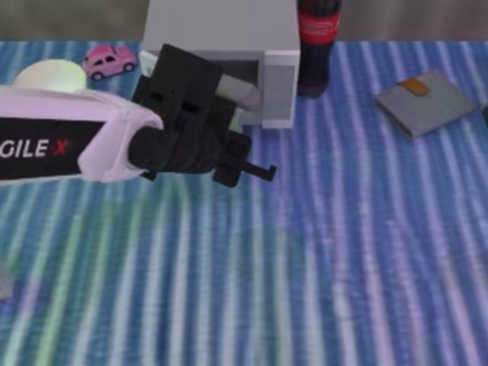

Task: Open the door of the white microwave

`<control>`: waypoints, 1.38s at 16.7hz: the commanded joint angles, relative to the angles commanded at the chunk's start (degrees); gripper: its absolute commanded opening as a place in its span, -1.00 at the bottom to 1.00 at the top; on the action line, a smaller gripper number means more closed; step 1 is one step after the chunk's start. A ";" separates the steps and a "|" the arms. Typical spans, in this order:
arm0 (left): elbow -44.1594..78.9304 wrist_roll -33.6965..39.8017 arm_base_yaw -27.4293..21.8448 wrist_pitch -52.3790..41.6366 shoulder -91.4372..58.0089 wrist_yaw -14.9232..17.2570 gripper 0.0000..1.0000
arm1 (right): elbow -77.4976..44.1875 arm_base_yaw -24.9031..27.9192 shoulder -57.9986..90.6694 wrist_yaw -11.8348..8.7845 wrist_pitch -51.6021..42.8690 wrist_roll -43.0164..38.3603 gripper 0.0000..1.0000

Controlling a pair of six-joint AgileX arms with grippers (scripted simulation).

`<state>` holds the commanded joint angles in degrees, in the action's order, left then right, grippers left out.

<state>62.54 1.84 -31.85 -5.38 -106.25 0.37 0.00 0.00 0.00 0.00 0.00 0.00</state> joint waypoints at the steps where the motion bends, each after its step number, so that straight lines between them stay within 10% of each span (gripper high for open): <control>1: 0.00 0.00 0.00 0.00 0.00 0.00 -1.00 | 0.00 0.00 0.00 0.00 0.00 0.00 1.00; 23: -2.05 -3.61 1.42 0.34 1.57 3.11 -1.00 | 0.00 0.00 0.00 0.00 0.00 0.00 1.00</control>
<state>60.49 -1.77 -30.43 -5.04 -104.69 3.48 0.00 0.00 0.00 0.00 0.00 0.00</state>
